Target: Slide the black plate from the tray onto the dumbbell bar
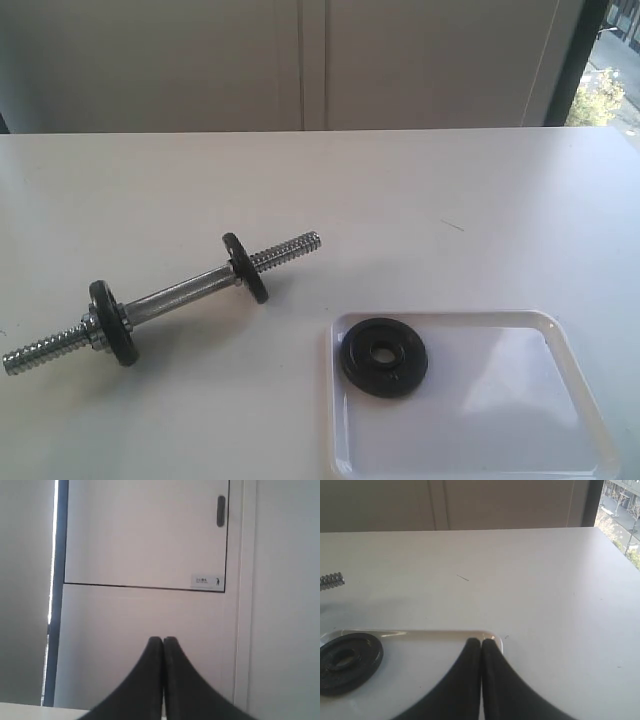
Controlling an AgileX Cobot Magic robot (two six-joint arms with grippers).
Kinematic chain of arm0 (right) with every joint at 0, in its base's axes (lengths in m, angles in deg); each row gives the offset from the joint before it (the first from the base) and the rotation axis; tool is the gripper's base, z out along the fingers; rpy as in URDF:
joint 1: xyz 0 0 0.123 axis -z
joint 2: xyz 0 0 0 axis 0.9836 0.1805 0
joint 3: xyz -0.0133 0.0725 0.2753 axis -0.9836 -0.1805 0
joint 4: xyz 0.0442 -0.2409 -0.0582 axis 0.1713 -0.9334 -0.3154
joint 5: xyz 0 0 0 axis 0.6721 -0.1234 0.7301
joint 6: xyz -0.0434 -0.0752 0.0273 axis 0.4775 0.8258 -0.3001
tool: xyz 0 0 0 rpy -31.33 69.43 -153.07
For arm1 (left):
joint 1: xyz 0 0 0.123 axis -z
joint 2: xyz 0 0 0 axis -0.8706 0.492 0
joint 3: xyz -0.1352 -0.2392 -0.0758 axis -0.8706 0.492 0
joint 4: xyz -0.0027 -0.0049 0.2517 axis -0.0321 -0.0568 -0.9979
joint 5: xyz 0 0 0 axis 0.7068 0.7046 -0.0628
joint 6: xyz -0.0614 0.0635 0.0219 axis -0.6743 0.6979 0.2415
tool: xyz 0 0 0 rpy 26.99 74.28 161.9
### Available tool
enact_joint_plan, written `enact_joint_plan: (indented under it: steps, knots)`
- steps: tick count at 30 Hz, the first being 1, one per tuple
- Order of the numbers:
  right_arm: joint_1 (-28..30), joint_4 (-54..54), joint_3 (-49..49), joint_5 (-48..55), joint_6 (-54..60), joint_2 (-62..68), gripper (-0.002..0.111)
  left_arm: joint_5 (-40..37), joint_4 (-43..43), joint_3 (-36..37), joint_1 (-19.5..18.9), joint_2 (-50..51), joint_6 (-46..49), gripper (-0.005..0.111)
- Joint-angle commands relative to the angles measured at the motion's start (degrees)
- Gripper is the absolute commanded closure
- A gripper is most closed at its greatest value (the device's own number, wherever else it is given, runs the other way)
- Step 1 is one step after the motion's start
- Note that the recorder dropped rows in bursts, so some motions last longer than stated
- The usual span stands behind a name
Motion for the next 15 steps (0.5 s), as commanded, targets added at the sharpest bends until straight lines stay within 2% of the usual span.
enact_joint_plan:
  steps: [1,5,9,13,15]
  knots:
    - [-0.21,0.0,-0.42,-0.43,-0.07,-0.39,0.108,3.0,10.57,0.23,0.46,-0.21,-1.46,0.107]
    - [-0.21,0.0,-0.42,-0.43,-0.07,-0.39,0.108,2.79,10.31,-0.91,0.46,-0.21,-2.92,0.107]
    - [-0.21,0.0,-0.42,-0.43,-0.07,-0.39,0.108,2.79,5.57,-5.44,0.46,3.54,-5.58,0.107]
    - [-0.21,0.0,-0.42,-0.43,-0.07,-0.39,0.108,2.65,-6.49,-13.5,0.46,9.99,-9.5,0.107]
    - [-0.21,0.0,-0.42,-0.43,-0.07,-0.39,0.108,-2.54,-12.75,-17.82,0.46,12.34,-16.71,0.107]
